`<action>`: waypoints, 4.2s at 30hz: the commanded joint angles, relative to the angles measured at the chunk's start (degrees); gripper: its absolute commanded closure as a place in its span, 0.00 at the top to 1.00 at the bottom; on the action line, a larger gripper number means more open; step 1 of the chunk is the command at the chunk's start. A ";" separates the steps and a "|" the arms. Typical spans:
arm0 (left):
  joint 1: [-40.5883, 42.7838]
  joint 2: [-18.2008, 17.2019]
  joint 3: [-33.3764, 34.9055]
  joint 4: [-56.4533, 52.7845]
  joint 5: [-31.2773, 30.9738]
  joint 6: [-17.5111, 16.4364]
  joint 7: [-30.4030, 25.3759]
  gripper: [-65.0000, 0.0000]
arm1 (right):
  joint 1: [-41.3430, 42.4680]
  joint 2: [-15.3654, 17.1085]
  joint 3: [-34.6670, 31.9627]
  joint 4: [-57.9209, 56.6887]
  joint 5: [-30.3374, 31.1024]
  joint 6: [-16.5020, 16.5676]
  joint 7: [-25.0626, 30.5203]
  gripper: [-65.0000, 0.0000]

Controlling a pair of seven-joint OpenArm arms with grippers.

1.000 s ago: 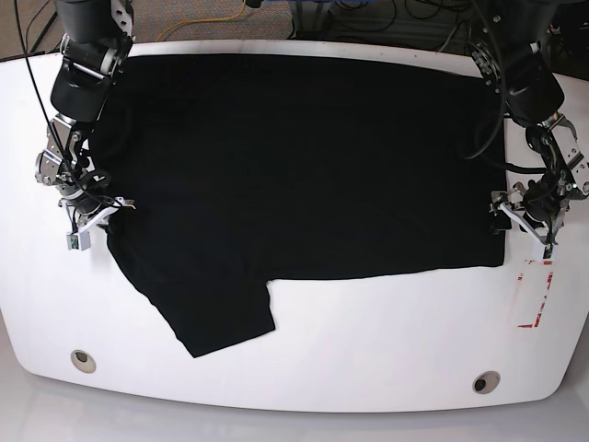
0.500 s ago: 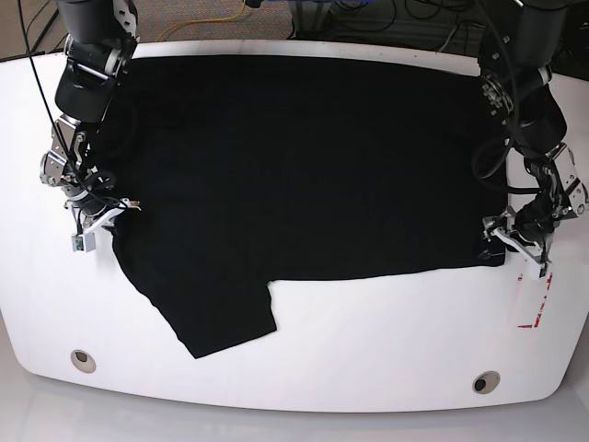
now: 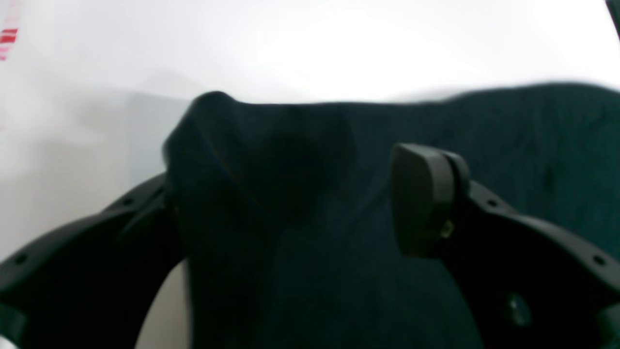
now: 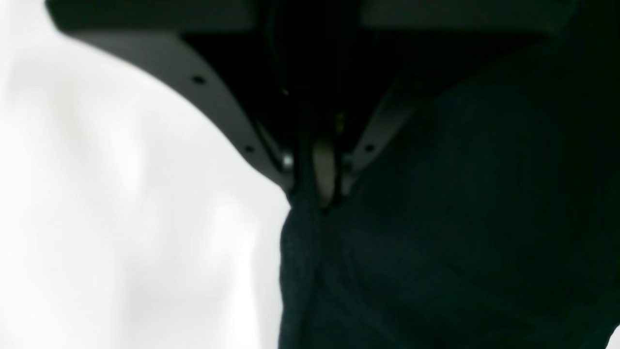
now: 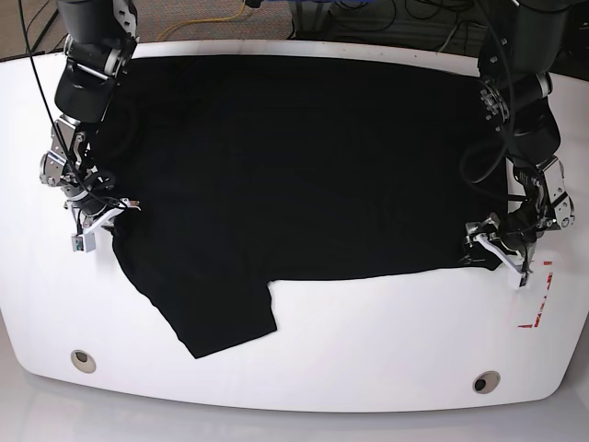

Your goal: Layout the t-shirt on the table in an organized manner, then fold the t-shirt properly

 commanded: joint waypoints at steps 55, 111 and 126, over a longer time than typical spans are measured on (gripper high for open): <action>1.58 0.38 1.60 1.17 0.02 1.55 0.30 0.00 | 8.73 0.92 0.17 3.30 0.06 -5.11 -2.12 0.65; 4.84 0.30 5.29 10.31 -0.34 1.47 3.91 0.00 | 19.63 -0.57 -5.89 -26.07 -7.33 -5.38 18.01 0.39; 4.84 0.30 5.82 10.05 -0.25 1.47 3.91 0.00 | 19.72 0.84 -5.98 -25.89 -7.41 -5.38 18.01 0.00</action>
